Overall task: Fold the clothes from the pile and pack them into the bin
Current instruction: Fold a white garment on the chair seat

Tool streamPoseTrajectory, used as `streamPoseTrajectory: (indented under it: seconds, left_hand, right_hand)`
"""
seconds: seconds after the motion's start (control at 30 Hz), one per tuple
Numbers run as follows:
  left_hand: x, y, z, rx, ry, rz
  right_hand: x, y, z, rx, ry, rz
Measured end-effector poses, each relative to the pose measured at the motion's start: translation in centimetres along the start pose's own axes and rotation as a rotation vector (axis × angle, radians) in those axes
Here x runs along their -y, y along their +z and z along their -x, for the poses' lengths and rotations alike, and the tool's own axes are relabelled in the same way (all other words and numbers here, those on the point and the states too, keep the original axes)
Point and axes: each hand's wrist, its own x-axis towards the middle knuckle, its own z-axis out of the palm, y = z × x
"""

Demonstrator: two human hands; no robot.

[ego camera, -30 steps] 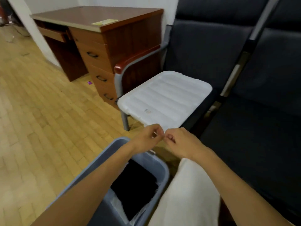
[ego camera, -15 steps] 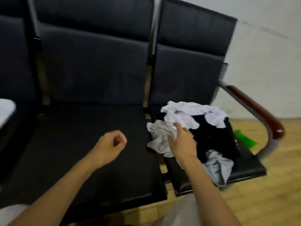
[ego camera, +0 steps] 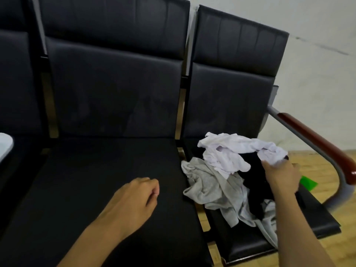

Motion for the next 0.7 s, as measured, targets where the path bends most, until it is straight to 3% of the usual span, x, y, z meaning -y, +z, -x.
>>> streamPoseTrajectory:
  seconds: [0.13, 0.27, 0.37, 0.53, 0.6, 0.7]
  left_hand:
    - [1.4, -1.4, 1.1, -0.038, -0.03, -0.015]
    - [1.8, -1.6, 1.4, -0.059, -0.071, 0.008]
    - [1.5, -1.1, 1.1, -0.114, -0.068, 0.201]
    - [-0.8, -1.2, 1.4, -0.289, -0.004, 0.553]
    - [-1.5, -2.2, 1.8, -0.377, 0.0, 0.697]
    - [-0.1, -3.7, 3.1, -0.473, -0.063, 0.719]
  right_hand:
    - [0.4, -0.2, 0.9, -0.168, -0.029, -0.132]
    - [4.3, -2.9, 3.4, -0.281, -0.254, -0.457]
    - [9.8, -7.3, 9.2, -0.075, -0.467, -0.824]
    - [16.6, -15.0, 20.5, 0.567, -0.736, -1.305]
    - [17.5, -16.4, 22.5, 0.688, -0.644, -1.449]
    - [17.5, -16.0, 22.5, 0.721, -0.304, -1.588]
